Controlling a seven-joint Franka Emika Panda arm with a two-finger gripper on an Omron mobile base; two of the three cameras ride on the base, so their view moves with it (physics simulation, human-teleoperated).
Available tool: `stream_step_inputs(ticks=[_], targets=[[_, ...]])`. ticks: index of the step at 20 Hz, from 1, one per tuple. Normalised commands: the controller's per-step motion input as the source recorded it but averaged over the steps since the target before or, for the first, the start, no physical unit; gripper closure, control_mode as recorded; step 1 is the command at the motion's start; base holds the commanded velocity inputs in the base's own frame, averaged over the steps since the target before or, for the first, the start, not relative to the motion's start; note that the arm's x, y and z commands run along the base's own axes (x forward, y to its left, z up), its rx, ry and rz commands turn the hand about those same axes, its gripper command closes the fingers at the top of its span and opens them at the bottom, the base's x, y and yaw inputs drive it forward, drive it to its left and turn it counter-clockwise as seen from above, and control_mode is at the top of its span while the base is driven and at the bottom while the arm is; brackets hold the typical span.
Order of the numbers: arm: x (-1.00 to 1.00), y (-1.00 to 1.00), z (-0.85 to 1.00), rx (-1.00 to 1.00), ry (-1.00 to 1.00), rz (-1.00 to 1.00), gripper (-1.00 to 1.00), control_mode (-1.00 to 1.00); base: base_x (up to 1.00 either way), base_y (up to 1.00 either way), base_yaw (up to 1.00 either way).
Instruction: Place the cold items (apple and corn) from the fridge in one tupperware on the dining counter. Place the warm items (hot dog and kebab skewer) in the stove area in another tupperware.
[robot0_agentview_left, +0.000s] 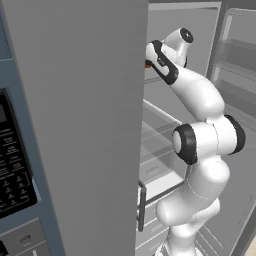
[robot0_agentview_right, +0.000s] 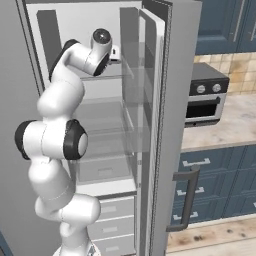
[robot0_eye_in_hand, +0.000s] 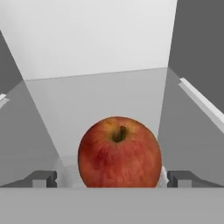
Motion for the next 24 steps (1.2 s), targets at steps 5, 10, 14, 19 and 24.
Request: stream_step_inputs(ticks=[5,10,14,19,24], targets=[[0.36,0.02,-0.10,0.00,0.00,0.00,-1.00,-1.00,0.00,0.00,0.00],[0.16,0.02,-0.10,-0.01,0.00,0.00,-1.00,-1.00,0.00,0.00,0.00],[0.02,0.15,-0.31,-0.13,0.00,0.00,1.00,-1.00,0.00,0.00,0.00],[-0.03,0.11,-0.37,-0.21,0.02,0.00,1.00,-1.00,0.00,0.00,0.00],[-0.34,-0.03,-0.36,-0.14,0.00,0.00,1.00,-1.00,0.00,0.00,0.00]])
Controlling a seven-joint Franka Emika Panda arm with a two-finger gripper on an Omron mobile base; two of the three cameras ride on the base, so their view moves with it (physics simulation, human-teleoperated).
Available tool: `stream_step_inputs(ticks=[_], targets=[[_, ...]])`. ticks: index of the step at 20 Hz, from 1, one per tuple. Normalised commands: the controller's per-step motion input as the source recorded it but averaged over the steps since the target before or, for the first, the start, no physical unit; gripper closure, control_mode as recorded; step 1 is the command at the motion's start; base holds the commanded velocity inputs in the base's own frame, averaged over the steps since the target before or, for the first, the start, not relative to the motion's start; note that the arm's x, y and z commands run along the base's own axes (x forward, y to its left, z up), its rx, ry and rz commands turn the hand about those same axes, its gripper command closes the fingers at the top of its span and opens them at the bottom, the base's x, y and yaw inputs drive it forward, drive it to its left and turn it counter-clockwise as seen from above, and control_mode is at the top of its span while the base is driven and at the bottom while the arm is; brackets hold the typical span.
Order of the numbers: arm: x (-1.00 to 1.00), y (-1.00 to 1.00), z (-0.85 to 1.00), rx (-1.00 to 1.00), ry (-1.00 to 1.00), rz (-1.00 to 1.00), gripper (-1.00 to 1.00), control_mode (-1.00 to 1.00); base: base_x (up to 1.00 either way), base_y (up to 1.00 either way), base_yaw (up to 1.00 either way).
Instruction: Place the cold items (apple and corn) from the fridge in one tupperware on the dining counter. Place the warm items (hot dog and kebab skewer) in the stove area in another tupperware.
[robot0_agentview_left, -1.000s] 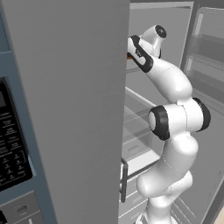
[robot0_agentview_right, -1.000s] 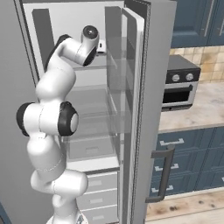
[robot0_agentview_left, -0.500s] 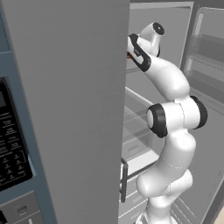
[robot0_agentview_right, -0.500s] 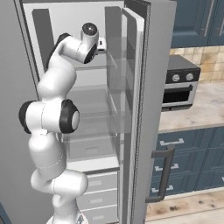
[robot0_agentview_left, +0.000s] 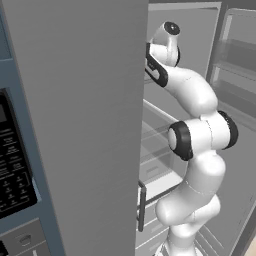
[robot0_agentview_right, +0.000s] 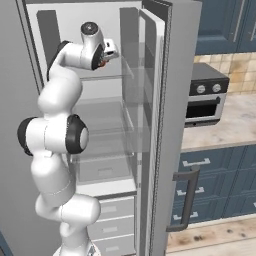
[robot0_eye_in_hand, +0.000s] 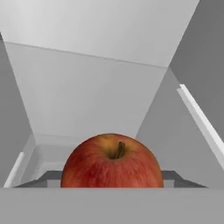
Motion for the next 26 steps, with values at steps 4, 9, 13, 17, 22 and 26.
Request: stream_step_inputs(ticks=[4,9,13,17,22,26], targets=[[-0.72,-0.28,-0.02,0.00,-0.18,0.00,1.00,-1.00,0.00,0.00,0.00],[-0.89,-0.31,0.00,0.00,-0.18,0.00,1.00,-1.00,0.00,0.00,0.00],[-0.95,-0.05,0.01,0.00,-0.04,0.00,1.00,-1.00,0.00,0.00,0.00],[-0.96,-0.01,0.22,0.00,0.00,0.00,1.00,-1.00,0.00,0.00,0.00],[-0.99,0.00,0.30,0.00,0.00,0.00,1.00,-1.00,0.00,0.00,0.00],[-0.99,-0.01,0.10,0.00,0.00,0.00,1.00,-1.00,0.00,0.00,0.00]])
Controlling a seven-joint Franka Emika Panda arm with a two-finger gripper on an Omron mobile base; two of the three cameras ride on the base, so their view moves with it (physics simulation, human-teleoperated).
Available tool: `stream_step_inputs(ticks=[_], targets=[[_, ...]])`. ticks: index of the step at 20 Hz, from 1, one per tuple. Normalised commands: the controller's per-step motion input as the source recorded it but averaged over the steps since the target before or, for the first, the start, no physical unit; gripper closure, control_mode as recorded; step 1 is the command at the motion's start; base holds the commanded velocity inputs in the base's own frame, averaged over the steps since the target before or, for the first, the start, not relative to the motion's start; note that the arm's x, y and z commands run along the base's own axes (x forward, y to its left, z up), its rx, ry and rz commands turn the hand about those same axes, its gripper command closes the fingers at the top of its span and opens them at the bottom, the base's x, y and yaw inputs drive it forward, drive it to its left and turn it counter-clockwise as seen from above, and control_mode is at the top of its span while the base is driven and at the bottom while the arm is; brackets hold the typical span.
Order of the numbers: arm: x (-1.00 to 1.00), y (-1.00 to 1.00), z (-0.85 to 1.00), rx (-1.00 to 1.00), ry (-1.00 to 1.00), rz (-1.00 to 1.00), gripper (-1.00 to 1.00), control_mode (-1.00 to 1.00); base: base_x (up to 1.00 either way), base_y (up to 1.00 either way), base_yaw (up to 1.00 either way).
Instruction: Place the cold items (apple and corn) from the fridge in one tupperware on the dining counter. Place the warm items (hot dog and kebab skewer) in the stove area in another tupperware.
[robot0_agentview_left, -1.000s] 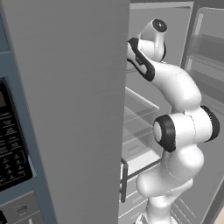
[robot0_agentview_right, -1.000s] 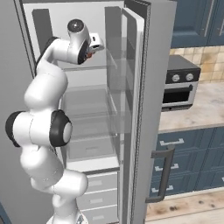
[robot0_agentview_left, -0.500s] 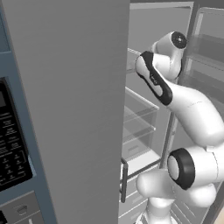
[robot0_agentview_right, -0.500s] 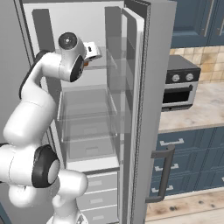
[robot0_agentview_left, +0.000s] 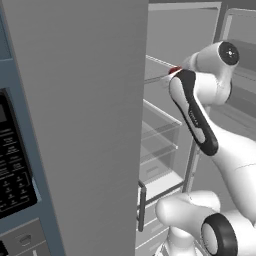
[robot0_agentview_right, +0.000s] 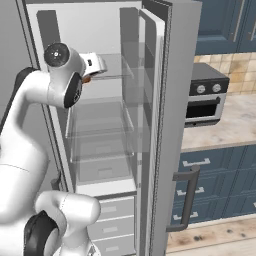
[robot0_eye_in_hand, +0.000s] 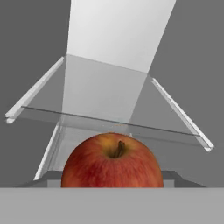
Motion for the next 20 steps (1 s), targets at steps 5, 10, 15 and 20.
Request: stream_step_inputs(ticks=[5,10,15,20], targets=[[-0.95,0.00,0.00,-0.01,0.00,0.00,1.00,-1.00,0.00,0.00,0.00],[-0.95,-0.01,0.00,0.00,0.00,0.00,1.00,-1.00,0.00,0.00,0.00],[-0.77,0.00,-0.05,-0.02,0.02,0.00,1.00,-1.00,0.00,0.00,0.00],[-0.57,0.06,-0.24,-0.14,0.12,0.02,1.00,-1.00,0.00,0.00,0.00]])
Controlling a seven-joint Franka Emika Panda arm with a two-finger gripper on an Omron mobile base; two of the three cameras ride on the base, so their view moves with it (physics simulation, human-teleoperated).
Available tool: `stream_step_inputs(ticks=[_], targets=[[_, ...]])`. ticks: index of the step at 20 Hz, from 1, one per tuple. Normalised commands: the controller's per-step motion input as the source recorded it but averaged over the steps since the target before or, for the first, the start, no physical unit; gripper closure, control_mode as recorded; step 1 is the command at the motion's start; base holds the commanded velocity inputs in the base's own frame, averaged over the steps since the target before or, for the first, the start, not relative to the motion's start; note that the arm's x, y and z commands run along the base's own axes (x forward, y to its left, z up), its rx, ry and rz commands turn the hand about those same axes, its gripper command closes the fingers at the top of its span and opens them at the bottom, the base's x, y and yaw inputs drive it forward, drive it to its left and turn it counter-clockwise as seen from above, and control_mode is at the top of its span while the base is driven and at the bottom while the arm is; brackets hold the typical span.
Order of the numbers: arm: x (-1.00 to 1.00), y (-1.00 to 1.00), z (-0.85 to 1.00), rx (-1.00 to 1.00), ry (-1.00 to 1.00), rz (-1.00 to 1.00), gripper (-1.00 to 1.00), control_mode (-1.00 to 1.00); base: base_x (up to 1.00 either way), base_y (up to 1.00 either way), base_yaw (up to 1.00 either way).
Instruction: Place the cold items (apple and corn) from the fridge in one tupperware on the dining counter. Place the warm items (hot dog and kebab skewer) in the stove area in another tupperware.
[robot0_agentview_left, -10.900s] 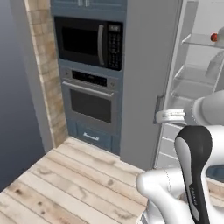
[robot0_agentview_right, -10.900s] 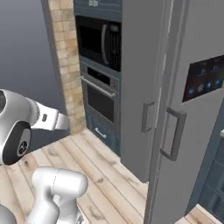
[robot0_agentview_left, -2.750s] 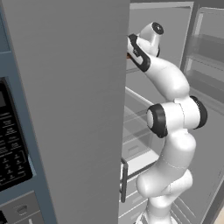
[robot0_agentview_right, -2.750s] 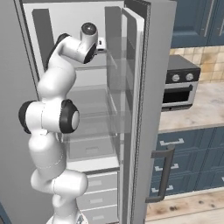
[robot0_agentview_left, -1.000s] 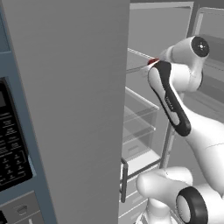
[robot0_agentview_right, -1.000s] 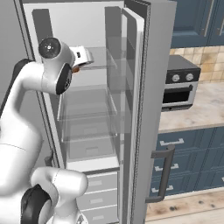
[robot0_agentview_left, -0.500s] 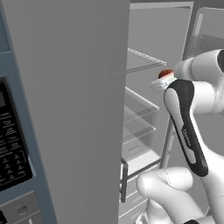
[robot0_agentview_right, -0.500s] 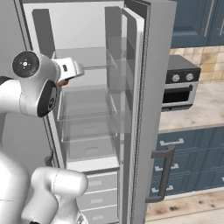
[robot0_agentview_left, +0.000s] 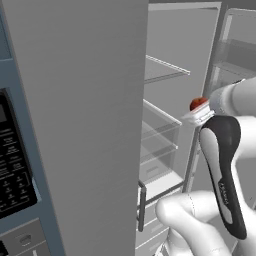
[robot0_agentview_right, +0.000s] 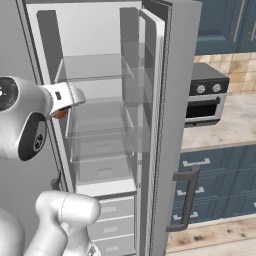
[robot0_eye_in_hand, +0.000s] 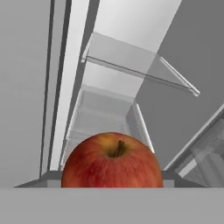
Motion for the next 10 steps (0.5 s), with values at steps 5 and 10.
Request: stream_step_inputs(ticks=[5,10], targets=[[-0.47,0.24,-0.34,-0.20,0.19,0.10,1.00,-1.00,0.00,0.00,0.00],[-0.38,0.09,-0.15,-0.06,0.06,0.02,1.00,1.00,-0.31,0.11,0.00]])
